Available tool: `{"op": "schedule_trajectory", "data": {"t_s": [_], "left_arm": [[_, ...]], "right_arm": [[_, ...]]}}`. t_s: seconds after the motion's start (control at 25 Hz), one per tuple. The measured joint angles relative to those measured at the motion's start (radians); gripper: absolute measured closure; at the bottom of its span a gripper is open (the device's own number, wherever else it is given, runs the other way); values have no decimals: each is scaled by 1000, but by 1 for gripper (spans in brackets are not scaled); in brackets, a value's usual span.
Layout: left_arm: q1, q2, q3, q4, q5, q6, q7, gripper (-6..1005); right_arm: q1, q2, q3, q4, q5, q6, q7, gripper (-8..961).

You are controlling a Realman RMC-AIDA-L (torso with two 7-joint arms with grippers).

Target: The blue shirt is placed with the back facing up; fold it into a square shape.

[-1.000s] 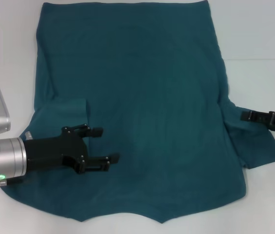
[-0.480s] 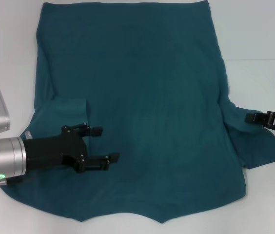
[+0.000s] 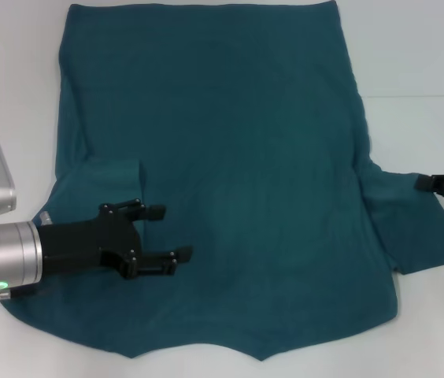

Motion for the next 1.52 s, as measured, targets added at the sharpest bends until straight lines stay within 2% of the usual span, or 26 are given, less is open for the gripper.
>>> {"op": "schedule_trajectory", "data": {"t_s": [0.12, 0.84, 1.24, 1.52], "left_arm": [[1, 0, 0, 0, 0, 0, -5, 124], [4, -2, -3, 0, -10, -4, -46, 124], [6, -5, -3, -2, -12, -25, -64, 125], [-2, -4, -3, -11, -13, -30, -64, 125]], "right_arm": [[-1, -5, 10, -1, 0, 0, -5, 944], [67, -37, 12, -2, -8, 78, -124, 945], [99, -40, -36, 8, -9, 100, -151, 945], [128, -32, -43, 8, -9, 18, -134, 946]]}}
